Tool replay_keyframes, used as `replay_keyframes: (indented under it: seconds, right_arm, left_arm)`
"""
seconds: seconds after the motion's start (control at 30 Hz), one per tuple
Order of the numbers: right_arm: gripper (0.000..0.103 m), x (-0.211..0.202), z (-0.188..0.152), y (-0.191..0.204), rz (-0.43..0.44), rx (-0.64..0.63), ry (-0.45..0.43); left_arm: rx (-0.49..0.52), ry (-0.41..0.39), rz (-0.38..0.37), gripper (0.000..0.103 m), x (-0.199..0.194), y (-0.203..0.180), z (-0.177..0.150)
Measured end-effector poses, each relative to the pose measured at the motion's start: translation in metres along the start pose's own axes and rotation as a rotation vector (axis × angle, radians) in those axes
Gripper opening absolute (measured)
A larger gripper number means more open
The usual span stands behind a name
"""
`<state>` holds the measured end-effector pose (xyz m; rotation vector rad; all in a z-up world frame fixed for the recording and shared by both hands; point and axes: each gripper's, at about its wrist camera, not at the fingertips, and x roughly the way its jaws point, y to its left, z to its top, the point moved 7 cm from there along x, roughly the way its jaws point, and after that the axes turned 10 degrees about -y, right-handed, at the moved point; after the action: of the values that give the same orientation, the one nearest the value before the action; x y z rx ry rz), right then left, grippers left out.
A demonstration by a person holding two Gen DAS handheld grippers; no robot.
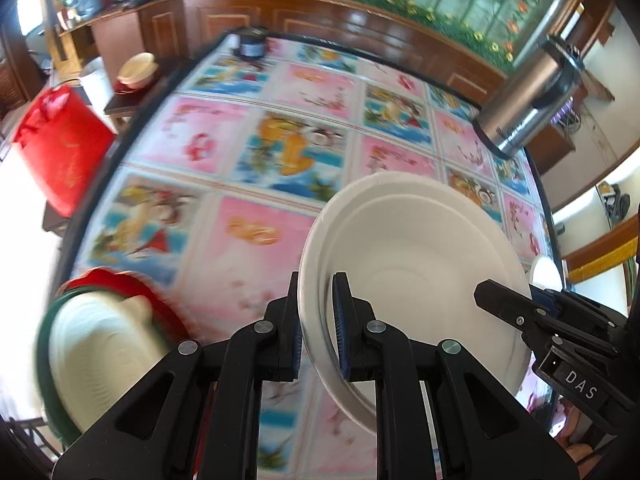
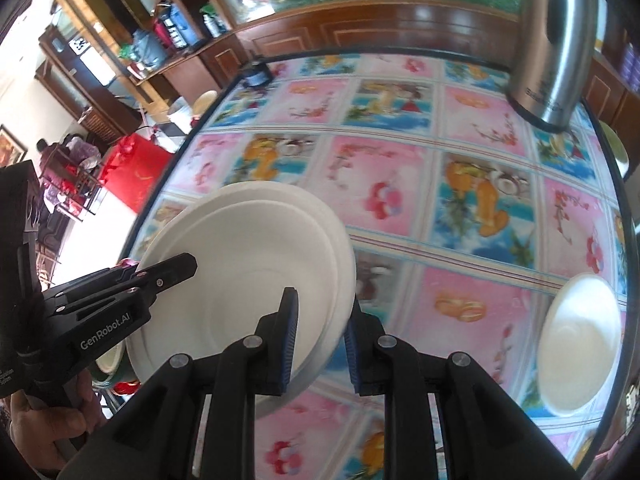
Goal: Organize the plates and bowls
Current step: 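Carry the white plate with both grippers over to the stack, then lower the white plate with both grippers into the cream bowl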
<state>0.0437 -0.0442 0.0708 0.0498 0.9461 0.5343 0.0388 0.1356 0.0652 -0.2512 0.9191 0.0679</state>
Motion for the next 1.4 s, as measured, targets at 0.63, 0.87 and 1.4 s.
replay_keyframes:
  seconds: [0.63, 0.87, 1.4]
  right_arm:
    - [0.023, 0.034, -0.034, 0.189, 0.175, -0.254, 0.06]
    - [0.023, 0.05, -0.053, 0.212, 0.181, -0.294, 0.102]
    - [0.023, 0.059, -0.067, 0.219, 0.129, -0.302, 0.127]
  left_arm:
    - [-0.181, -0.035, 0.187, 0.013, -0.082, 0.175, -0.053]
    - [-0.194, -0.019, 0.202, 0.013, -0.078, 0.192, -0.067]
    - [-0.133, -0.022, 0.224, 0.014, -0.067, 0.2, -0.07]
